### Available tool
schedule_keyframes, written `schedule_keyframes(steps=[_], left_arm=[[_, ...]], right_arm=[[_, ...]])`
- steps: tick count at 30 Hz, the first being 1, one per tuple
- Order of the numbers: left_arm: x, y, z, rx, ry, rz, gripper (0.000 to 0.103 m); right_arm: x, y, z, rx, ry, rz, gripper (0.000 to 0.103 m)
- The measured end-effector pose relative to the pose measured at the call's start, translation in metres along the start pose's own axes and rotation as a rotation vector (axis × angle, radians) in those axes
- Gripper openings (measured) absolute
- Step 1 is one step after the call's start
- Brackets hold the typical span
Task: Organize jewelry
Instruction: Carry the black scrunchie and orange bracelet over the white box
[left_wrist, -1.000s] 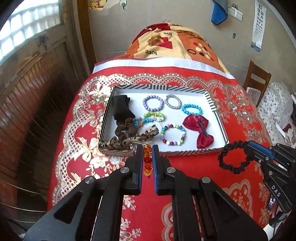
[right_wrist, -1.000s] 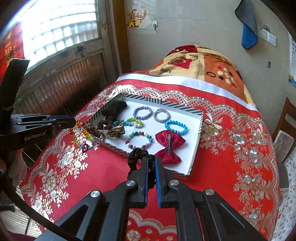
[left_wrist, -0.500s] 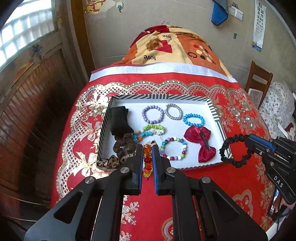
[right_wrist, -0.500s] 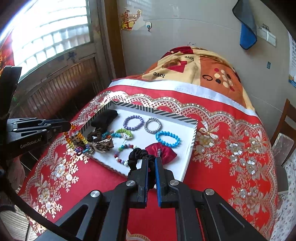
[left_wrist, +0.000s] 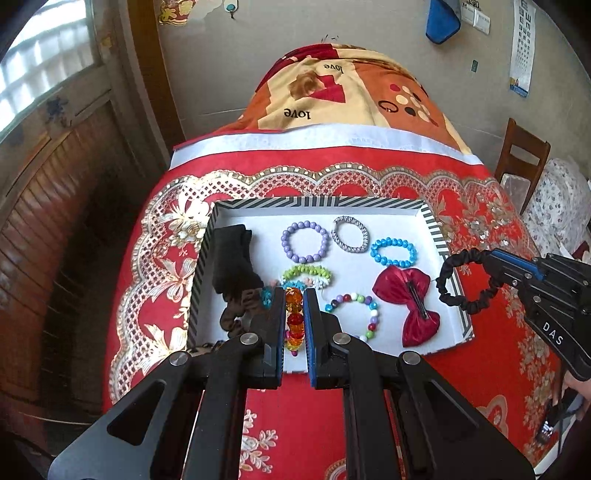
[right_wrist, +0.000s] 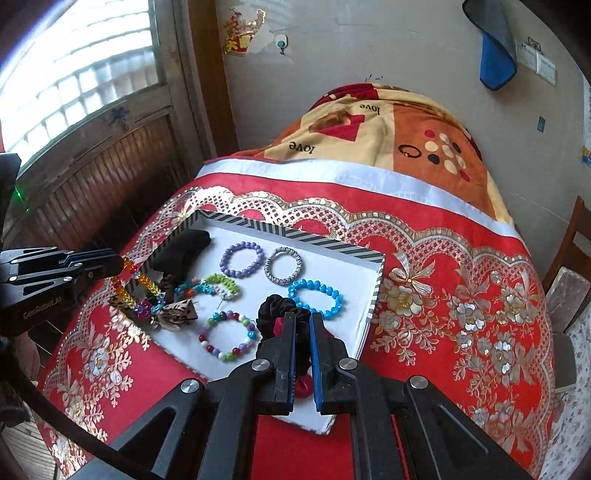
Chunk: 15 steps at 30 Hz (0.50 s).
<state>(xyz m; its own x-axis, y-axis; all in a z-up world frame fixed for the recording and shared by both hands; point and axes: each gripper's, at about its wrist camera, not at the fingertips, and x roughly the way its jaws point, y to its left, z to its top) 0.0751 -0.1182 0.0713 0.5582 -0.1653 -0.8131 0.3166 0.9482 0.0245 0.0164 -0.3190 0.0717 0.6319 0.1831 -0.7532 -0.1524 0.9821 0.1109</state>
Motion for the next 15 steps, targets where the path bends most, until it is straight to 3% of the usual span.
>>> schedule_keyframes(steps=[15], left_arm=[[0.039, 0.003, 0.026, -0.003, 0.037, 0.037, 0.008]], right_arm=[[0.04, -0.017, 0.015, 0.01, 0.044, 0.011, 0.006]])
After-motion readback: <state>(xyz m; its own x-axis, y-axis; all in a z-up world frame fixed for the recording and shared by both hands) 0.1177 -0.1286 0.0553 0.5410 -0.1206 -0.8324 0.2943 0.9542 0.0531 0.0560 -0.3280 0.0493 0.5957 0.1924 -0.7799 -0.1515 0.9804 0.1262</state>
